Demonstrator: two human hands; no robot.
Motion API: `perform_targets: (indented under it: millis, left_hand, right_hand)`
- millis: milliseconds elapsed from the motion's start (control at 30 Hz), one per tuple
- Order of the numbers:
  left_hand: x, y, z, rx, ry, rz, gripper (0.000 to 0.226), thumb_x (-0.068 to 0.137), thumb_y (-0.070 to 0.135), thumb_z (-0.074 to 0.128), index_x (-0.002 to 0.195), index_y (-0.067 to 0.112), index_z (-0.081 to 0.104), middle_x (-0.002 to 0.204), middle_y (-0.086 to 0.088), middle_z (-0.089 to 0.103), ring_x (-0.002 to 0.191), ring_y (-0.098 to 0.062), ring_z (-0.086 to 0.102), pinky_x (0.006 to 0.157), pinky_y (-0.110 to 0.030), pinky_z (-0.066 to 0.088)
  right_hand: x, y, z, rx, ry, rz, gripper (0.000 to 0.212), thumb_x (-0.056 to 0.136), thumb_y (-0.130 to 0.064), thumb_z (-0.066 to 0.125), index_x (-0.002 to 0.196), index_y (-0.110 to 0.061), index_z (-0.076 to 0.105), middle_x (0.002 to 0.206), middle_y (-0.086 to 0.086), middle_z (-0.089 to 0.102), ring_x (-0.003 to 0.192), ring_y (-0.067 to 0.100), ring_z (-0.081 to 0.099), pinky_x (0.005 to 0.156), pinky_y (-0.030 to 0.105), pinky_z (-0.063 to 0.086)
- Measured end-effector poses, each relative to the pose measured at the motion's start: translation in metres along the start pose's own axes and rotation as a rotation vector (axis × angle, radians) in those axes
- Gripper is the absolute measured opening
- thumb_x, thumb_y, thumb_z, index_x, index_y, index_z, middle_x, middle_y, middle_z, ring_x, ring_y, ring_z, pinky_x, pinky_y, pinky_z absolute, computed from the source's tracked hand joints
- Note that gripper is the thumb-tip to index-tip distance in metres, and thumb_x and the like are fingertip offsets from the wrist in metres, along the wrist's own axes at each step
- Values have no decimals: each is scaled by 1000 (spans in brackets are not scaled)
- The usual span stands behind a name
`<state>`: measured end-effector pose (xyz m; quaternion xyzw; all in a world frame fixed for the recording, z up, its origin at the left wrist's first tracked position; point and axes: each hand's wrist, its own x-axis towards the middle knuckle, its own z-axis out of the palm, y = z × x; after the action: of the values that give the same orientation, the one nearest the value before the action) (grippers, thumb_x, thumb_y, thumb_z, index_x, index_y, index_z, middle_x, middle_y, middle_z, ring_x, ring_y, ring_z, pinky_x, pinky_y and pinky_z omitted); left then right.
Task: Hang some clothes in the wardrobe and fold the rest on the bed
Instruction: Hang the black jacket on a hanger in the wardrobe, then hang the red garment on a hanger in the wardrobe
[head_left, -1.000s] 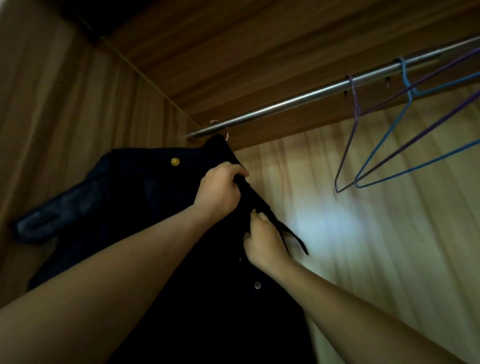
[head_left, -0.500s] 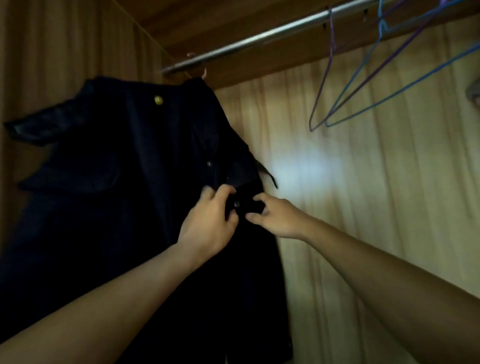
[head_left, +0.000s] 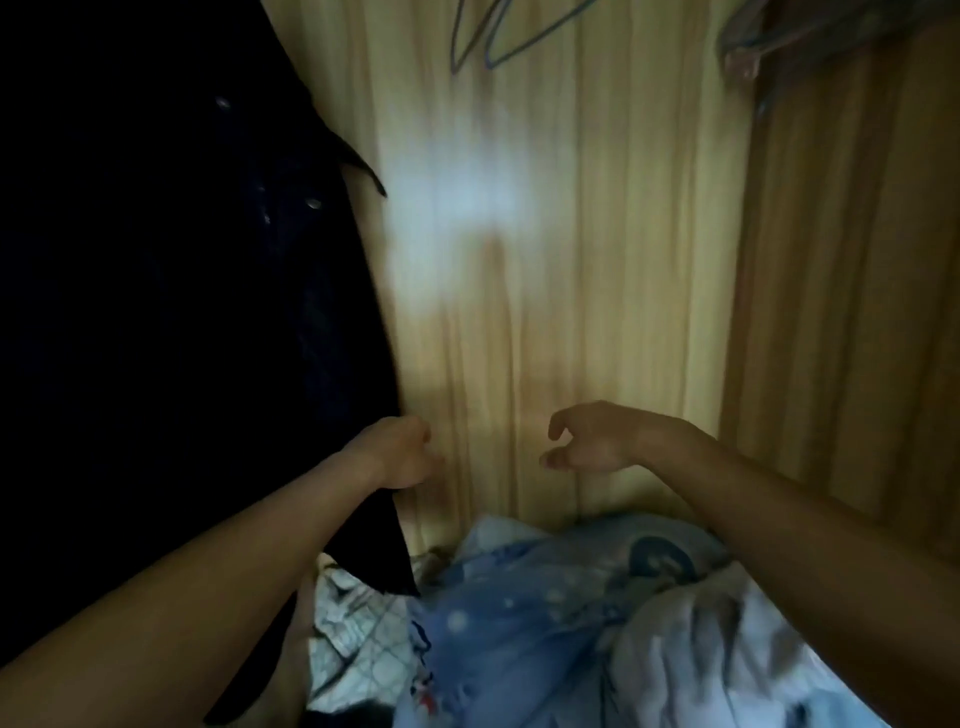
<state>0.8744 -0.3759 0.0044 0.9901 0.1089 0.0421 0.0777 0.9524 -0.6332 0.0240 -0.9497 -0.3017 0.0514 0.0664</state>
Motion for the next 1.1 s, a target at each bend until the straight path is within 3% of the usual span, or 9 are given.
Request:
perform_targets:
  millis: [67, 200, 333, 567, 733, 867, 967, 1100]
  left_hand:
    - [3, 11, 25, -9, -74, 40, 46, 91, 52, 59, 120, 17, 64, 123, -5, 65, 102, -17, 62, 82, -30, 52]
    - [6, 36, 78, 3, -189, 130, 68, 94, 55, 56, 146, 12, 46, 152, -9, 45, 135, -25, 46, 106, -29, 41]
    - [-3, 68, 123, -9, -288, 326, 60, 95, 52, 58, 143, 17, 53, 148, -8, 52, 129, -25, 53, 96, -27, 42]
    - [-75, 148, 203, 73, -396, 665, 54, 91, 49, 65, 130, 12, 60, 139, -13, 59, 127, -28, 55, 99, -29, 41]
    - [-161, 217, 238, 139, -478, 926, 60, 90, 54, 61, 141, 23, 51, 146, -5, 53, 132, -25, 50, 107, -33, 42]
    - [-256, 267, 256, 221, -533, 1187, 49, 92, 48, 60, 130, 18, 58, 132, -5, 63, 118, -25, 59, 98, -35, 49]
    - [-340, 295, 263, 269, -563, 1358, 52, 91, 50, 59, 135, 21, 56, 131, -4, 64, 112, -25, 63, 91, -33, 51]
    - [-461, 321, 267, 324, -584, 1614, 46, 90, 52, 60, 125, 22, 60, 121, -2, 64, 108, -24, 61, 91, -38, 53]
  right_hand:
    - [-17, 17, 21, 24, -20, 54, 69, 94, -62, 54, 150, -23, 42, 153, 4, 43, 134, 24, 46, 102, 34, 41]
    - [-62, 45, 64, 59, -44, 164, 65, 93, -63, 54, 145, -24, 48, 150, 4, 48, 130, 23, 48, 104, 33, 40]
    - [-117, 52, 102, 24, -18, 285, 49, 98, -53, 53, 127, -15, 64, 135, 7, 61, 121, 25, 58, 84, 24, 36]
    - [-254, 44, 187, 165, -41, 697, 57, 95, -60, 54, 135, -19, 54, 139, 4, 57, 129, 28, 51, 102, 35, 42]
    - [-391, 16, 232, 236, -12, 1006, 50, 96, -54, 57, 127, -15, 61, 135, 9, 61, 124, 30, 56, 98, 33, 44]
    - [-501, -32, 267, 338, -35, 1258, 51, 97, -54, 54, 129, -15, 61, 125, 7, 65, 112, 30, 60, 91, 36, 46]
    - [-581, -78, 294, 446, 5, 1450, 47, 96, -57, 54, 127, -21, 60, 107, -1, 63, 96, 20, 61, 81, 35, 47]
    - [-683, -149, 331, 563, 123, 1682, 43, 94, -55, 58, 124, -25, 58, 112, -1, 62, 93, 18, 60, 80, 35, 51]
